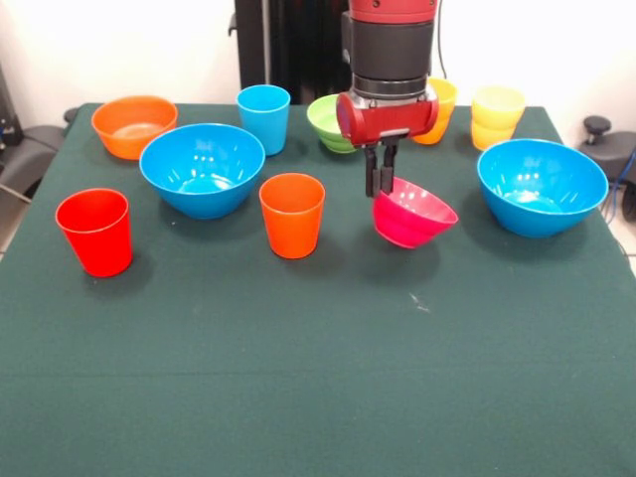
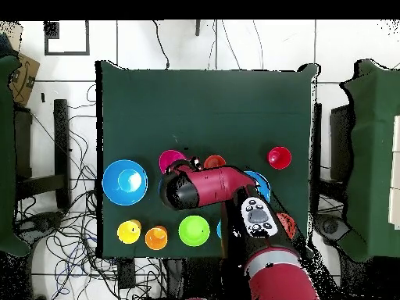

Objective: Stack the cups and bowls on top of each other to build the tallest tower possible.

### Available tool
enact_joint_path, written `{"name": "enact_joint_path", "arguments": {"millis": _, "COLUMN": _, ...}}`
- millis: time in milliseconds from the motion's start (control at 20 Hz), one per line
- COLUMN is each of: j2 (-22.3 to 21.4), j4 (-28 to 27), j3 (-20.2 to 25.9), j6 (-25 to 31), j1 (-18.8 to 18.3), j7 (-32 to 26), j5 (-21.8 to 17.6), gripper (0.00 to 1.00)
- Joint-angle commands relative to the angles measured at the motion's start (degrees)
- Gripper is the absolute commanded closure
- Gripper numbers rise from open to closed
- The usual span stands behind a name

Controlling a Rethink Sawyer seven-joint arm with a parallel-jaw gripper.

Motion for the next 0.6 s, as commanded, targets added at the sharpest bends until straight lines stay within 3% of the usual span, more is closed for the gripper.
{"name": "enact_joint_path", "arguments": {"millis": 50, "j2": 3.27, "j4": -6.16, "j3": 4.65, "j6": 6.72, "j1": -0.14, "j7": -0.16, "j5": -0.71, "gripper": 1.00}}
{"name": "enact_joint_path", "arguments": {"millis": 250, "j2": 1.08, "j4": -3.66, "j3": 5.46, "j6": 7.96, "j1": -0.99, "j7": -0.72, "j5": -0.68, "gripper": 1.00}}
{"name": "enact_joint_path", "arguments": {"millis": 600, "j2": -7.05, "j4": 4.15, "j3": 8.56, "j6": 14.16, "j1": -3.39, "j7": -2.51, "j5": 1.32, "gripper": 1.00}}
